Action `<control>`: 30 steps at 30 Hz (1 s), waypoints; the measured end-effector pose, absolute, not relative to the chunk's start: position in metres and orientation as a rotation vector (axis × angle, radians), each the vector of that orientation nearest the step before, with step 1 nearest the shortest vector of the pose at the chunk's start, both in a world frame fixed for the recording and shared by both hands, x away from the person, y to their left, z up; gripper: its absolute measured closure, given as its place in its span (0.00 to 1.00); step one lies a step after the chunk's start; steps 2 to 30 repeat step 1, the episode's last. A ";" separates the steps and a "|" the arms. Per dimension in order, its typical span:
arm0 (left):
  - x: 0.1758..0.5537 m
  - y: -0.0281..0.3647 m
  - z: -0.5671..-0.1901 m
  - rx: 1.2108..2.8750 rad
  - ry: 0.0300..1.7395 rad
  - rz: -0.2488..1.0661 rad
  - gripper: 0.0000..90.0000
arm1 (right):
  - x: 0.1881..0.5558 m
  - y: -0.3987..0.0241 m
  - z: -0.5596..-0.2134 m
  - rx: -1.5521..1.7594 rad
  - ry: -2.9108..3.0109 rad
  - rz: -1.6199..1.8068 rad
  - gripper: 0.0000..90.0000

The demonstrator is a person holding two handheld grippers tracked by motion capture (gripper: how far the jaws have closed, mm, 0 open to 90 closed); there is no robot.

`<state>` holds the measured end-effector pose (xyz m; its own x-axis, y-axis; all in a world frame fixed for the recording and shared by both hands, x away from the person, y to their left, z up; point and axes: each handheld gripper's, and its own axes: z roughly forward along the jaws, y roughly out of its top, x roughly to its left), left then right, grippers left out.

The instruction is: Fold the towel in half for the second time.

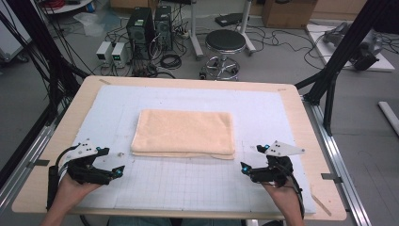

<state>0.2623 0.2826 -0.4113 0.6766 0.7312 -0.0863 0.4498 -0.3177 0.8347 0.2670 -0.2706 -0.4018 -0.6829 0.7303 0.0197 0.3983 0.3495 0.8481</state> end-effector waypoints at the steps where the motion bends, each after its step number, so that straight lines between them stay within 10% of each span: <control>1: 0.262 0.283 -0.411 1.968 0.916 0.385 0.07 | 0.267 -0.270 -0.402 0.993 2.256 1.263 0.13; 30: 0.262 0.283 -0.411 1.968 0.916 0.385 0.07 | 0.267 -0.270 -0.402 0.993 2.256 1.263 0.13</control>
